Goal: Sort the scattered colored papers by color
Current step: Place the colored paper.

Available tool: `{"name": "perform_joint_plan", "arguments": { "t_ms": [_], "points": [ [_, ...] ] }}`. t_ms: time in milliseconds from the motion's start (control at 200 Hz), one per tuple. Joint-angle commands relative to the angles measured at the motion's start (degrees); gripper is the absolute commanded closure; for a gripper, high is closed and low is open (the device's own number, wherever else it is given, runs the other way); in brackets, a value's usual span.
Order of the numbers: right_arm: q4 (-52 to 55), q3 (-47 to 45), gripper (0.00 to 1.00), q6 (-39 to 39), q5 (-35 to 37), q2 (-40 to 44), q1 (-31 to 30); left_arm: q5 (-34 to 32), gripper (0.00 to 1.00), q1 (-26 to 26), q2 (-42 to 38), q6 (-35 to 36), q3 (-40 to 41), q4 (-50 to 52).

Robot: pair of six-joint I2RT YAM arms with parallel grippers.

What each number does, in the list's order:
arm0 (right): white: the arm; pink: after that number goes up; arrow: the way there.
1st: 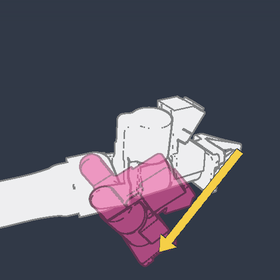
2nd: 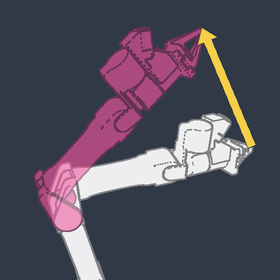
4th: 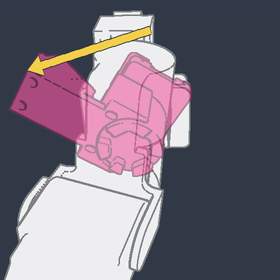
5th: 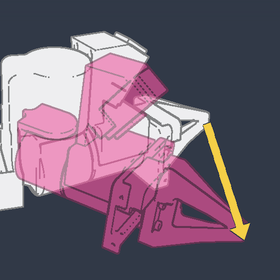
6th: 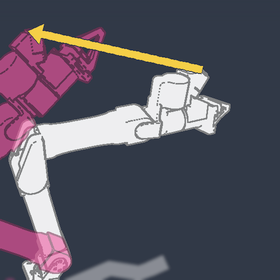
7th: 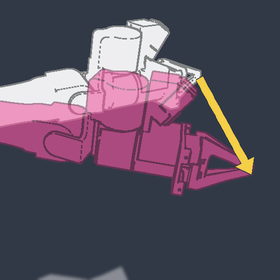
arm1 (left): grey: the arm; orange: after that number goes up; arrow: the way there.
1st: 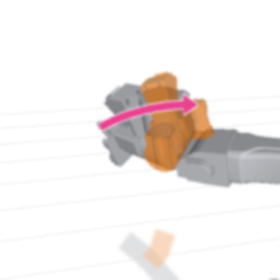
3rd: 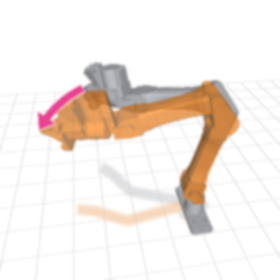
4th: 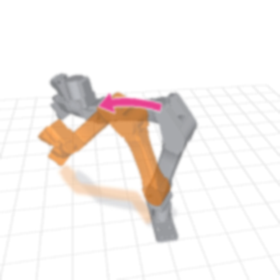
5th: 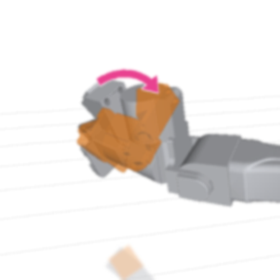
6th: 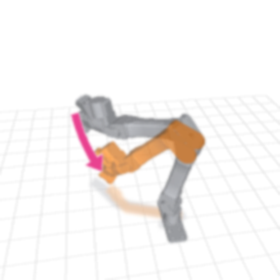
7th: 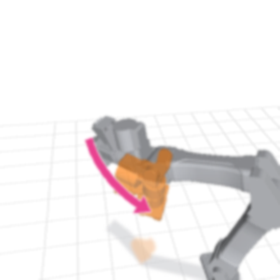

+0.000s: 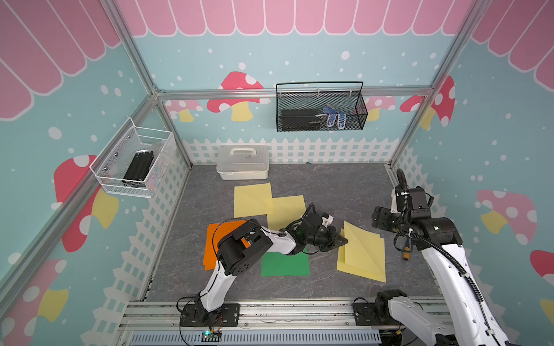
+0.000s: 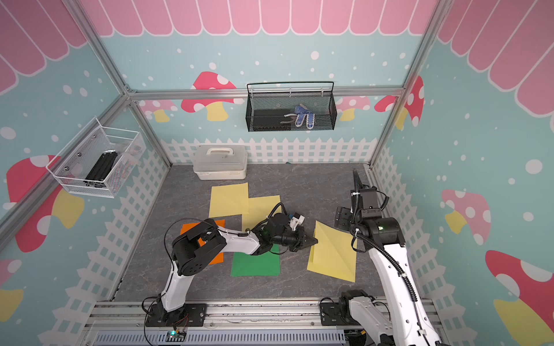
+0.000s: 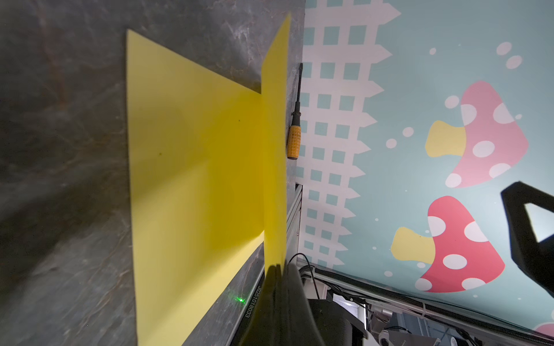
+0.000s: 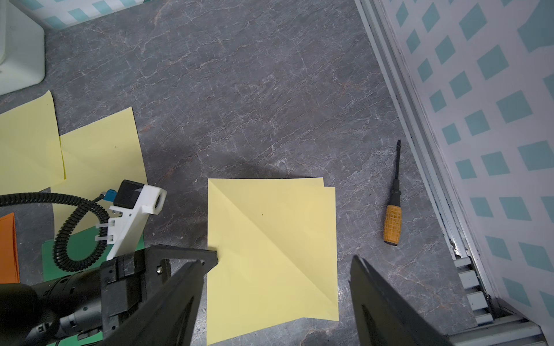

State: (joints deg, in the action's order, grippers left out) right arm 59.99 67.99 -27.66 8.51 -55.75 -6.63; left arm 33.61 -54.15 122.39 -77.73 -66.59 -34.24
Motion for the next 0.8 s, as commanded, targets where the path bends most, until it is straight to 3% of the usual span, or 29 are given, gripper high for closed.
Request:
{"name": "perform_joint_plan", "arguments": {
  "t_ms": [0,540,796],
  "points": [
    [-0.23,-1.13,0.2,0.03,0.06,-0.15,0.23,2.21,1.0,-0.52,2.3,0.78,-1.62,3.38],
    [-0.49,-0.84,0.2,0.33,0.7,-0.32,0.27,6.08,1.0,4.02,5.1,12.85,-9.0,25.28],
    [-0.81,-0.93,0.2,0.59,1.02,-0.59,0.26,8.66,1.0,3.75,6.61,15.73,-11.65,28.54]
  ]
}}
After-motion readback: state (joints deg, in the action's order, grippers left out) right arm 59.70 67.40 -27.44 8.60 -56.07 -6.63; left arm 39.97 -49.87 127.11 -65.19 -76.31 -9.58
